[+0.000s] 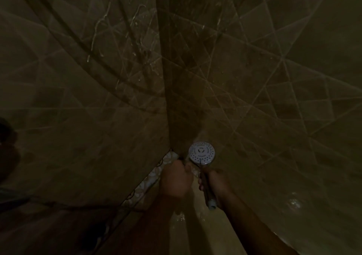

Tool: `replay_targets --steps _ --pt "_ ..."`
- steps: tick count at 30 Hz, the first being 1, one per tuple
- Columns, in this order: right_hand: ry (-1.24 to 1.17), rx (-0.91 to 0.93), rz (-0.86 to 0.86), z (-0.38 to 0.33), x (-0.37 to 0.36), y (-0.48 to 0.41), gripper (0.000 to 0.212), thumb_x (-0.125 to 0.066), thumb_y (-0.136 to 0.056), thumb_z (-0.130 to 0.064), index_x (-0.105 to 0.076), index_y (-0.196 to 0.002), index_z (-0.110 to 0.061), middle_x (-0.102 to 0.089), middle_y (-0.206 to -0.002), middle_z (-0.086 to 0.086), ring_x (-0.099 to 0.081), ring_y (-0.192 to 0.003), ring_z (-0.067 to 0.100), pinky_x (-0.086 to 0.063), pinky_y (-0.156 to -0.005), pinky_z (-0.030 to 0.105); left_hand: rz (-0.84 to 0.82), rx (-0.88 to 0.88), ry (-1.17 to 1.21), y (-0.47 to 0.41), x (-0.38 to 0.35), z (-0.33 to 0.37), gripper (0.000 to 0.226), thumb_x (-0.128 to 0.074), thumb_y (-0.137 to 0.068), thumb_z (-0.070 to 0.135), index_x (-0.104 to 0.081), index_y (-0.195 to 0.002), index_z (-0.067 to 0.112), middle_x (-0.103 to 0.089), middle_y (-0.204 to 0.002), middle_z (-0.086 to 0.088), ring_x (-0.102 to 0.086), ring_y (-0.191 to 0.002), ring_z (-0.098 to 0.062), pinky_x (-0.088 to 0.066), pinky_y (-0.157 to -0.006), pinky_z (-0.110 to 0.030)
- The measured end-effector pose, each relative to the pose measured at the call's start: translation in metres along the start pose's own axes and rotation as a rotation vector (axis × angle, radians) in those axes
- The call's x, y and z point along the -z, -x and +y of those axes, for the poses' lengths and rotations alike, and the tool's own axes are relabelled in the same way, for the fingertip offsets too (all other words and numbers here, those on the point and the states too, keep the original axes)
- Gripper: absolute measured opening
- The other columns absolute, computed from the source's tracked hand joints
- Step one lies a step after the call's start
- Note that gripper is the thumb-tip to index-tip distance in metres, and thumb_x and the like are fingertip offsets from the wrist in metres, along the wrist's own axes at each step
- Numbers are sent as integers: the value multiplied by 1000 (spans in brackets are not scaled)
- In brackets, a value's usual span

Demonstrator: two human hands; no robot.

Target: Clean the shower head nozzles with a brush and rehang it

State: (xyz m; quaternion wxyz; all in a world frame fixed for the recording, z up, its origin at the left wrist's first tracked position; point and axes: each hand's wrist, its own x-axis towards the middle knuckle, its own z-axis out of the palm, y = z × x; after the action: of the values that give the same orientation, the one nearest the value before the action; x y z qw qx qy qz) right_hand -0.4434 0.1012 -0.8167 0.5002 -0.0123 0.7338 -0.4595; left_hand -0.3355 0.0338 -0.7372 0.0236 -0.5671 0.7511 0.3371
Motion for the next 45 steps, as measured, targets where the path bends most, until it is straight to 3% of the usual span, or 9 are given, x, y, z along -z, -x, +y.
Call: replay_targets --steps 3,7,13,20,25,28,34,38,45 --pt "2 13 -4 -4 -2 6 43 -58 -99 -36 -69 -74 -3 -63 -62 14 -56 -50 22 -44 -60 39 -60 -5 25 8 -1 5 34 -44 -104 30 -64 -112 3 -67 -120 -15 -62 -114 -30 -47 -90 -34" --pt "29 30 22 -8 -3 13 34 -59 -98 -25 -70 -74 -4 -66 -62 10 -59 -56 21 -45 -59 34 -116 -18 62 21 -8 9 31 -47 -102 31 -52 -75 17 -65 -95 -11 -66 -104 -28 -42 -74 -29" --pt "33 23 -17 -10 -2 25 43 -58 -99 -35 -70 -65 -9 -63 -61 11 -56 -52 21 -43 -62 40 -46 12 139 24 4 4 26 -47 -103 30 -62 -94 10 -67 -92 -8 -60 -91 -23 -38 -72 -26" --pt "22 5 -53 -27 2 52 40 -53 -103 -26 -64 -71 -4 -60 -59 11 -52 -51 21 -42 -54 36 -31 70 164 31 38 -38 36 -50 -101 30 -67 -108 -1 -69 -114 -21 -65 -108 -33 -50 -91 -36" --pt "41 10 -67 -46 -4 74 40 -52 -104 -25 -65 -72 -4 -62 -58 11 -54 -47 19 -43 -51 30 -24 110 173 39 68 -83 43 -54 -95 44 -68 -81 5 -75 -93 -19 -71 -93 -32 -50 -73 -36" --pt "15 1 -88 -52 -9 84 32 -53 -102 -23 -66 -81 -3 -64 -57 9 -56 -48 18 -44 -52 32 -26 128 209 53 95 -105 62 -50 -82 61 -71 -87 2 -76 -94 -18 -72 -91 -30 -55 -78 -37" --pt "-55 5 -169 -61 -34 105 29 -46 -105 -22 -61 -90 -3 -57 -69 9 -53 -42 10 -43 -36 17 15 195 210 80 157 -144 30 -51 -100 32 -70 -98 9 -68 -100 -13 -63 -95 -22 -35 -70 -21" --pt "-59 2 -208 -67 -48 116 30 -39 -108 -17 -58 -89 -3 -51 -69 10 -50 -43 11 -42 -34 18 -24 160 247 77 171 -168 33 -54 -99 30 -67 -122 11 -67 -127 -8 -60 -119 -25 -39 -90 -20" --pt "-46 -8 -223 -72 -66 122 30 -41 -108 -20 -58 -92 -1 -51 -69 11 -50 -44 13 -42 -34 17 -84 89 248 68 176 -171 36 -51 -101 30 -63 -128 9 -62 -132 -4 -56 -123 -21 -39 -97 -22"
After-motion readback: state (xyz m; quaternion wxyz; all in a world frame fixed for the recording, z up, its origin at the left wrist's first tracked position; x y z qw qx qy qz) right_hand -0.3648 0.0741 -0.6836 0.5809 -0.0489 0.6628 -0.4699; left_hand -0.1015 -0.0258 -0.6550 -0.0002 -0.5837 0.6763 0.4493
